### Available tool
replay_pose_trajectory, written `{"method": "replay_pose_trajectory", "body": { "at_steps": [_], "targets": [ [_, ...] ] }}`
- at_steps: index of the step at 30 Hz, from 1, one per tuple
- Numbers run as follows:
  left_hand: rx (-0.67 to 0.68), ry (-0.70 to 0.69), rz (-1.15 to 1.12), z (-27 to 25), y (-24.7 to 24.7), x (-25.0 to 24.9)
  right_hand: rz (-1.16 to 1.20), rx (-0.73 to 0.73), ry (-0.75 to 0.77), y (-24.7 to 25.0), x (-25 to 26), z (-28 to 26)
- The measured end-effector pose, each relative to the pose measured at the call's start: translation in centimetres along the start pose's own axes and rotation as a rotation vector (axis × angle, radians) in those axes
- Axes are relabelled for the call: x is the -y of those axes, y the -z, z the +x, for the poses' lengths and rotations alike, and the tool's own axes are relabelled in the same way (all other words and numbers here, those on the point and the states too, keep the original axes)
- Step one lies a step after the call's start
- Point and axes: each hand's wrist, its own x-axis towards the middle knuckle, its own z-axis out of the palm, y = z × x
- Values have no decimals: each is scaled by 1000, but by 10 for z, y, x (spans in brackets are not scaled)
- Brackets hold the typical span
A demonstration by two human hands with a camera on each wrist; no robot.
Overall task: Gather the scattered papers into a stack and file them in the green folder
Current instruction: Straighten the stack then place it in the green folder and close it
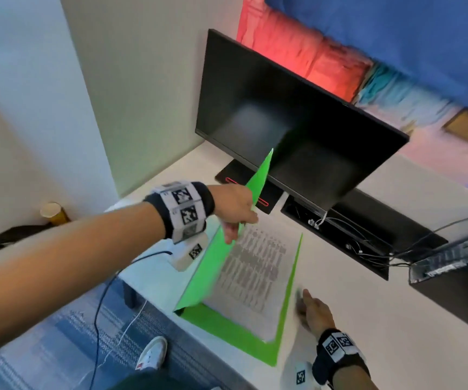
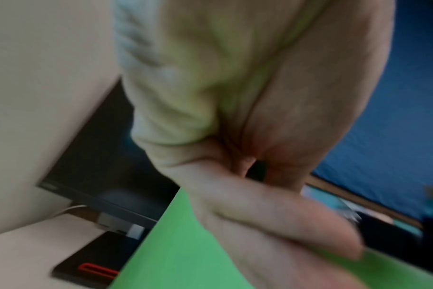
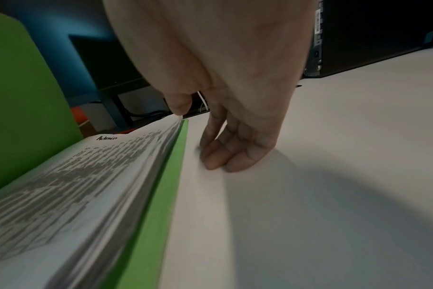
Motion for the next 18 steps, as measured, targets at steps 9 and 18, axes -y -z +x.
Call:
{"method": "replay_pose_trajectory", "body": {
  "at_steps": [9,18],
  "targets": [
    [-194,114,238,88,-181,-85,236,15,6,51,-73,-3],
    [-186,54,377,119,-275,-41,214,-33,188,63,-122,-19]
  ]
}}
